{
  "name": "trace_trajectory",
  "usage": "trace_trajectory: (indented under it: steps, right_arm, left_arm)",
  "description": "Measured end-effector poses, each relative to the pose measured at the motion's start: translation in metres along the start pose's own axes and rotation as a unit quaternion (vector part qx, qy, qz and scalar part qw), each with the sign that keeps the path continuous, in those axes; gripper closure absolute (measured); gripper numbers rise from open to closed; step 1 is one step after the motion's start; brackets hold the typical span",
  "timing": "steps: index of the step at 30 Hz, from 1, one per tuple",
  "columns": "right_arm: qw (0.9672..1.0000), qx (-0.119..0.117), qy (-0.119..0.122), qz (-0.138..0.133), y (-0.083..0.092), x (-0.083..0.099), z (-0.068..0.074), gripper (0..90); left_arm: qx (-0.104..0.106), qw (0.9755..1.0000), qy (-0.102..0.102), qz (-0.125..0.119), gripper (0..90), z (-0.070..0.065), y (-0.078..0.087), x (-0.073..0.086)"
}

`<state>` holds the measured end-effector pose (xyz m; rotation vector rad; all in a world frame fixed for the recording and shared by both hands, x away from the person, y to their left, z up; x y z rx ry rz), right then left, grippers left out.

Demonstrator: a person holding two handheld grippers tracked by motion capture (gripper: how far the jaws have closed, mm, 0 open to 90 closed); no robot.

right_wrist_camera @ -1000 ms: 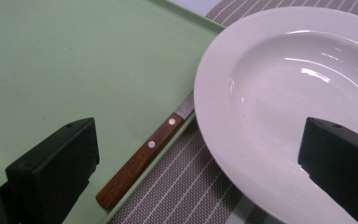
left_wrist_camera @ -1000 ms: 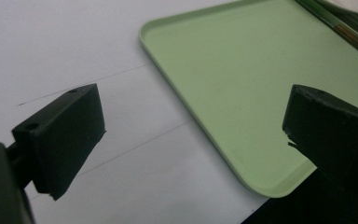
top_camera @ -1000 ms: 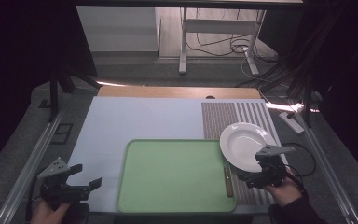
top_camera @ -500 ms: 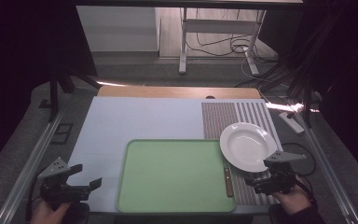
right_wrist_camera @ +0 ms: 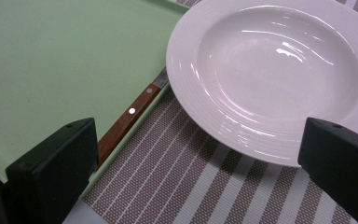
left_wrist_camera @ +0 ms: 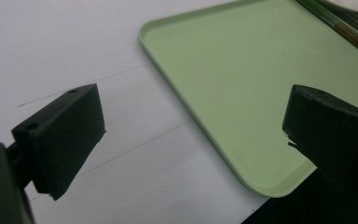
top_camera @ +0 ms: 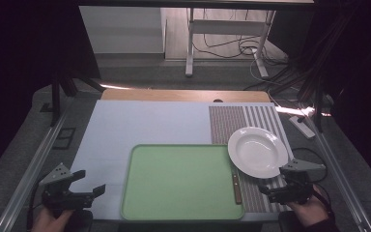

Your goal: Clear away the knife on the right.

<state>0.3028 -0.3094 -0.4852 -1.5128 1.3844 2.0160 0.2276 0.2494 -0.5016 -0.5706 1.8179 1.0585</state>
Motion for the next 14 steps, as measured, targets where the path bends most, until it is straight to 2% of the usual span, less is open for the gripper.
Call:
trace_trajectory:
  steps: [14]
  right_arm:
    - [0.9999, 0.014, 0.0, 0.008, 0.0076, 0.0051, -0.0032, 0.0]
  left_arm:
    - [0.001, 1.0, 0.001, -0.001, 5.1, 0.0, -0.0001, -0.0003]
Point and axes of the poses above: each handheld gripper's, and its own axes: y roughly backward along the jaws, x roughly out of its underside, z roughly to its left, the point moved 6 cm from there along -y, roughly forward along the jaws, and after that the axes turned 13 degrees about -z, right-handed, at the moved point
